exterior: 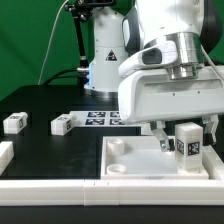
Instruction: Assemble one leg
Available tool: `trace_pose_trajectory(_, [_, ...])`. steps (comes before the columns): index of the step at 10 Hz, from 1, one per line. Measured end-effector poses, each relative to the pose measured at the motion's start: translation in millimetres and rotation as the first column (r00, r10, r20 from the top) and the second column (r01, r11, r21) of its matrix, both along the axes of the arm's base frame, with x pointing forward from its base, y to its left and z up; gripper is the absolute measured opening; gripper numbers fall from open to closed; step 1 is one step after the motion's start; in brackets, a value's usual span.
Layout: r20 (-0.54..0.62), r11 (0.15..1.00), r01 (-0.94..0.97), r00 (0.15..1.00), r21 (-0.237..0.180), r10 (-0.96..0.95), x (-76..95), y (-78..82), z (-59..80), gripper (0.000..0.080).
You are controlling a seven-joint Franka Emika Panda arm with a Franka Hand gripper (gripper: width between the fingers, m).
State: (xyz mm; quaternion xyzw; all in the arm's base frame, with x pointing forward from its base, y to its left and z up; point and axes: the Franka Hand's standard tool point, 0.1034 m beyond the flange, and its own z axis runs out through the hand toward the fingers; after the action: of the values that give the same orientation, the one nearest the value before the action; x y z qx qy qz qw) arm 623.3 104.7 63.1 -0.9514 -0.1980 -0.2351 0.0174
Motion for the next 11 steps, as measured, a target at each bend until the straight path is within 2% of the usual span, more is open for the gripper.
trace_pose_trajectory(5, [-0.003,1.0,0.0,1.0,-0.001,0.0,0.0,0.0,0.5,0.0649])
trace_pose_trajectory(8, [-0.013,1.0,-0.003,1.0,-0.01,0.003,4.1,-1.9,23.2,0.0649])
trace_pose_trajectory(11, [-0.045,1.0,-0.009,0.999,-0.015,0.008,3.3,0.2,23.9,0.0649])
